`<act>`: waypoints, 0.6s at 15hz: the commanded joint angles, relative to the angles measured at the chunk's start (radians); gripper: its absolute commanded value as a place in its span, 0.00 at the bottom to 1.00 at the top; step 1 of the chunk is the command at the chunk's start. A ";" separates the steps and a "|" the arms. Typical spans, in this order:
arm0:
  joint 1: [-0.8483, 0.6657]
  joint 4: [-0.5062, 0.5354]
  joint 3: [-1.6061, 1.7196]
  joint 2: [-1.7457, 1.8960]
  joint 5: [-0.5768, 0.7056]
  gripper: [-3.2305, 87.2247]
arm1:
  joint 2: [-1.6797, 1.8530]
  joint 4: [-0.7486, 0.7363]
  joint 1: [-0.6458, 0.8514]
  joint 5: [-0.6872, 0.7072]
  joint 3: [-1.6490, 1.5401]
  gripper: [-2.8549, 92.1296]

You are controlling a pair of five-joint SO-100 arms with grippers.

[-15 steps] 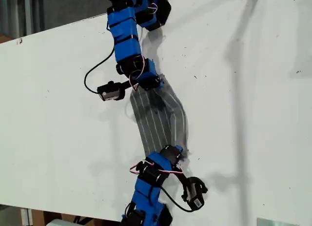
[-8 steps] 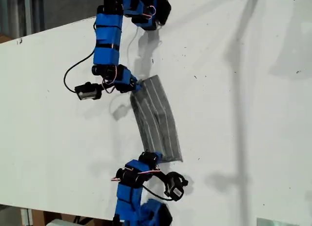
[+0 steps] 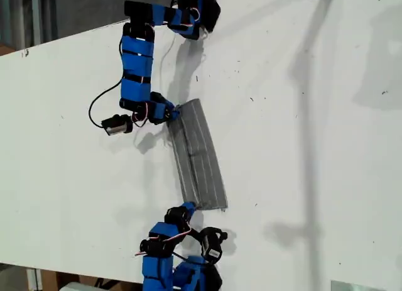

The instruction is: Grasp corners of a square towel and fold twice.

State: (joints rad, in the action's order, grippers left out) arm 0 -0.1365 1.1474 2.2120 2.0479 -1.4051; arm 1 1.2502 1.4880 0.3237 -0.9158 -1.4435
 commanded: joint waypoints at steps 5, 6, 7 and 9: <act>0.051 0.008 -0.040 0.023 0.017 0.04 | 0.130 0.146 -0.153 -0.066 0.064 0.03; 0.064 0.020 -0.054 0.021 0.015 0.04 | 0.141 0.149 -0.161 -0.075 0.043 0.03; 0.080 0.034 -0.067 0.021 0.009 0.04 | 0.143 0.146 -0.170 -0.080 0.028 0.03; 0.114 0.044 -0.094 0.005 -0.002 0.04 | 0.127 0.137 -0.190 -0.089 0.009 0.03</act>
State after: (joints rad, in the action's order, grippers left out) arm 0 -0.0522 1.1720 2.1675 2.0448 -1.3959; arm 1 1.3223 1.6245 0.1457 -0.9925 -1.4358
